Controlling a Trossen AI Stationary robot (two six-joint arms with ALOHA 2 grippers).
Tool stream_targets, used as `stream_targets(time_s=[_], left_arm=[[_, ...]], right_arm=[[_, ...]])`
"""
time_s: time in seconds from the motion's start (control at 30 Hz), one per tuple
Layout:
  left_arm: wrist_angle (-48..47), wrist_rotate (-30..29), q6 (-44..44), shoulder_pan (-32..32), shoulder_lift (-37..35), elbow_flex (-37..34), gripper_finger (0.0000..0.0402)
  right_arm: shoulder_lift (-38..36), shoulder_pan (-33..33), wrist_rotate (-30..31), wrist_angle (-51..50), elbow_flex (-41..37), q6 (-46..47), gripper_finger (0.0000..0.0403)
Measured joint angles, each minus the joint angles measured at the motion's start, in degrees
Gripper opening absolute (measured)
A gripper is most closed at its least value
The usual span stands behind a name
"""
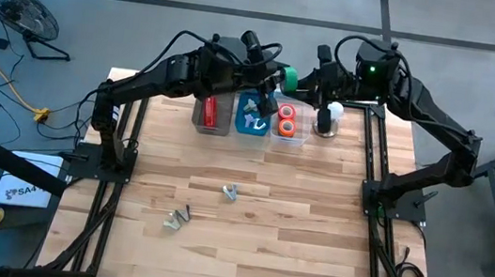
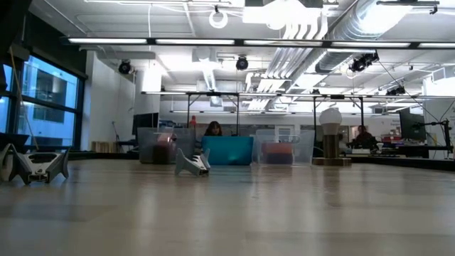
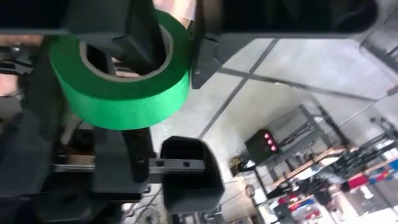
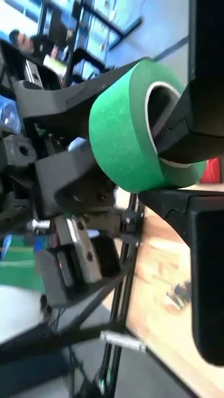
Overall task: Pick and place Stapler, Stapler remover, tape
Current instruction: Put the green tape into the transparent bin
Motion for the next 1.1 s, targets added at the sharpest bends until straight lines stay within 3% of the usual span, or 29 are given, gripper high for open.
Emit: stream_targets(time_s=[0.27,0.43,0.6,1.1], left_arm=[[-0.73,-3.10,-0.15,0.06,0.21,-0.11,0.0199],[-1.38,-6.15,2.63,0.06,-0.36,-0.13,0.0252],[-4.59,-9.23,3.19,0.04,-2.57,-0.10,0.0264],[-21.13,-21.85,0.62,0.08,-9.59,-0.09,0.0265]], right_arm=[[-0.07,-0.07,4.71,-0.03,0.04,0.42,0.0037],[-0.04,-1.27,5.19,-1.25,0.04,1.31,0.0035],[-0.04,-3.58,10.24,-4.84,0.04,1.28,0.0035],[7.59,-12.70,11.81,-13.45,0.07,6.84,0.0035]])
